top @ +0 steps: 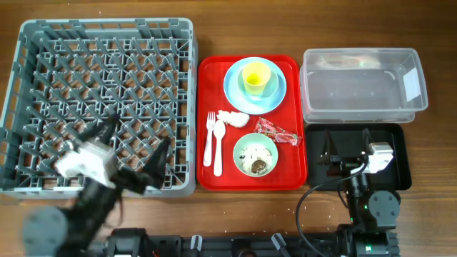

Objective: Sort waste into correct bins and load items into the dishwasher rack
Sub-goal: 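Move the left gripper over the rack toward the red tray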

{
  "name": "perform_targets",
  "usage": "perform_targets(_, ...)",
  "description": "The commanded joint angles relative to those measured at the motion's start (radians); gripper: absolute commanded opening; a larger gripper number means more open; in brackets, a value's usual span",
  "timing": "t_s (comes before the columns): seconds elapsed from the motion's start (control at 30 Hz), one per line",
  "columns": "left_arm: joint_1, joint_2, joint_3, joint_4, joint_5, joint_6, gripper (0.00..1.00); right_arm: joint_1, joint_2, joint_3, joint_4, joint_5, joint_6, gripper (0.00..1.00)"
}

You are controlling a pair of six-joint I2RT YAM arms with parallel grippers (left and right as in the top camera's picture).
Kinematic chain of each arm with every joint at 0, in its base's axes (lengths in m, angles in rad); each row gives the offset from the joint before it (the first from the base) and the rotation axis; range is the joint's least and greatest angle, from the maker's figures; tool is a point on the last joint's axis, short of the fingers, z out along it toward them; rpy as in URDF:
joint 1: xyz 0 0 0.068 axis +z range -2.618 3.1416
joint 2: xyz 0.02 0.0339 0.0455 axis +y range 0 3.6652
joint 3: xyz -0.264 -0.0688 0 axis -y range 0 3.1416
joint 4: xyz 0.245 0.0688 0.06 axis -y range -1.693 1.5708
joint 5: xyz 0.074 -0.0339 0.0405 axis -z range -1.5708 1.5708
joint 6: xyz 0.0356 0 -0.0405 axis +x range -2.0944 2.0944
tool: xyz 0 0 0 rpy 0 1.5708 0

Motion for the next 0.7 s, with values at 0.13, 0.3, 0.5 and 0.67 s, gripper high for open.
perform_targets(0.13,-0.004,0.624,0.771,-0.581,0.341,-0.104,1.00,-0.002,-0.003,-0.001,0.003,0.009,0.005,1.00)
perform_targets(0.3,-0.004,0.703,0.770,-0.662,0.419,-0.145,1.00,-0.002,-0.003,-0.001,0.003,0.009,0.005,1.00)
perform_targets(0.5,-0.005,0.800,0.769,-0.920,0.264,-0.142,0.04,-0.002,-0.003,-0.001,0.003,0.010,0.005,1.00)
perform_targets(0.67,-0.005,0.810,0.628,-1.037,0.122,-0.151,0.04,-0.002,-0.003,-0.001,0.003,0.009,0.005,1.00)
